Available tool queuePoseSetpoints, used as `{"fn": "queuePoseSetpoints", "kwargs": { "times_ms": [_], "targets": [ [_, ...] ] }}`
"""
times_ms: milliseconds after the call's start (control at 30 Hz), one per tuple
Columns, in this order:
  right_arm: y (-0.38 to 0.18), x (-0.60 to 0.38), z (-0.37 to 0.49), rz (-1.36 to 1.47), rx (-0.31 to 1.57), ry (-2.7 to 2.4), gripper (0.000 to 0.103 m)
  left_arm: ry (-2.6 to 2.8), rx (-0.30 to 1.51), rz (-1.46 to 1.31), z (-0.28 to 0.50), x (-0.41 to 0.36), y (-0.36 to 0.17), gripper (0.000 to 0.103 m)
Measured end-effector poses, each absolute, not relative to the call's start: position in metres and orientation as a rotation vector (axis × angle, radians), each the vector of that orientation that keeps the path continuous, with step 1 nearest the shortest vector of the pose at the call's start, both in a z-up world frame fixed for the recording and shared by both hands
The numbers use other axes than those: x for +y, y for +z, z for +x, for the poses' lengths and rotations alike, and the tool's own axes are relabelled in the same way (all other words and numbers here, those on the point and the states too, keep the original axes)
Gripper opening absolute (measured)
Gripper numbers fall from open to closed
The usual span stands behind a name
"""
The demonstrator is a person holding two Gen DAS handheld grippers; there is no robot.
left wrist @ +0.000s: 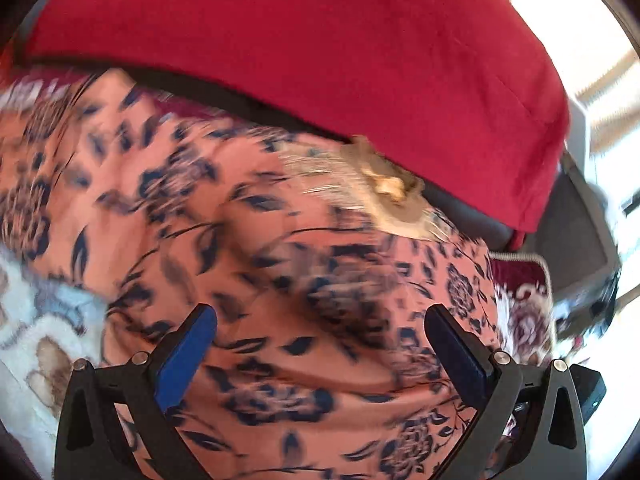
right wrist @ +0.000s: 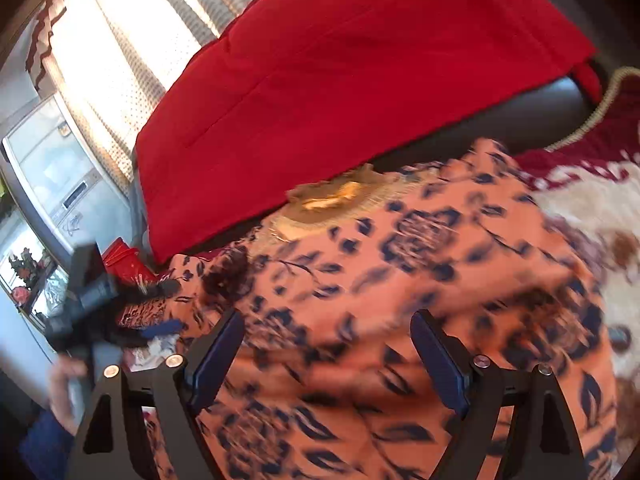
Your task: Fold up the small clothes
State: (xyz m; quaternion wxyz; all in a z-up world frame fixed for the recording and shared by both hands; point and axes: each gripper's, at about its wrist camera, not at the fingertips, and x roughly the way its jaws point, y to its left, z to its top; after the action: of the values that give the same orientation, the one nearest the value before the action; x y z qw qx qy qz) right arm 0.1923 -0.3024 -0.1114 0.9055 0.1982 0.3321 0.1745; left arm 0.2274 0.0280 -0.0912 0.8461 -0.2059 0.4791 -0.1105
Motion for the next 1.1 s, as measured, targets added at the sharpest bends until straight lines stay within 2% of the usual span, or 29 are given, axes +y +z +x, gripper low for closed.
{"fn": "queuePoseSetpoints", "kwargs": {
  "times_ms": [167,200,233,267,300,400,467,567,667,733,767,800,833,867,900,967,1100],
  "targets": [
    [-0.135,-0.316,0.188,0.482,0.676,0.375,0.087,-0.024,1.037,-0.044,0.254,-0.037,-0.077,0.103],
    [-0.135,-0.319,0.189,0.496,0.669,0.388,0.087,0.003,1.057,-0.030,0.261,-0.038,-0.081,0.097],
    [-0.137,-0.323,0.190,0.521,0.670,0.407,0.087,0.041,1.087,-0.045,0.269,-0.033,-0.089,0.086],
    [-0.140,-0.328,0.190,0.547,0.675,0.418,0.087,0.064,1.113,-0.067,0.272,-0.026,-0.094,0.052],
    [-0.141,-0.332,0.190,0.567,0.672,0.427,0.087,0.062,1.139,-0.141,0.268,-0.011,-0.099,0.039],
    [-0.142,-0.338,0.188,0.600,0.659,0.445,0.087,0.078,1.025,-0.261,0.228,0.025,-0.096,0.040],
    [-0.141,-0.335,0.189,0.585,0.664,0.436,0.087,0.110,1.010,-0.342,0.202,0.046,-0.109,0.041],
    [-0.141,-0.331,0.189,0.565,0.669,0.426,0.088,0.118,1.066,-0.424,0.186,0.059,-0.135,0.048],
    [-0.142,-0.332,0.188,0.579,0.662,0.433,0.088,0.067,1.044,-0.478,0.179,0.059,-0.135,0.061],
    [-0.142,-0.332,0.188,0.581,0.660,0.433,0.088,0.033,1.040,-0.513,0.178,0.064,-0.131,0.061],
    [-0.142,-0.332,0.188,0.578,0.660,0.432,0.088,0.015,1.046,-0.532,0.182,0.064,-0.129,0.058],
    [-0.142,-0.331,0.188,0.575,0.661,0.431,0.088,0.003,1.053,-0.541,0.187,0.064,-0.127,0.041],
    [-0.142,-0.330,0.188,0.574,0.660,0.429,0.088,0.012,1.067,-0.516,0.193,0.063,-0.120,0.031],
    [-0.143,-0.330,0.188,0.574,0.660,0.429,0.088,0.023,1.075,-0.474,0.197,0.059,-0.114,0.007],
    [-0.142,-0.330,0.188,0.574,0.660,0.429,0.088,0.013,1.071,-0.461,0.202,0.060,-0.107,0.004],
    [-0.142,-0.330,0.188,0.571,0.661,0.429,0.088,-0.016,1.042,-0.420,0.209,0.058,-0.088,0.005],
    [-0.142,-0.330,0.188,0.565,0.662,0.427,0.088,-0.099,0.845,-0.230,0.215,0.030,-0.014,0.005]
  ]
}}
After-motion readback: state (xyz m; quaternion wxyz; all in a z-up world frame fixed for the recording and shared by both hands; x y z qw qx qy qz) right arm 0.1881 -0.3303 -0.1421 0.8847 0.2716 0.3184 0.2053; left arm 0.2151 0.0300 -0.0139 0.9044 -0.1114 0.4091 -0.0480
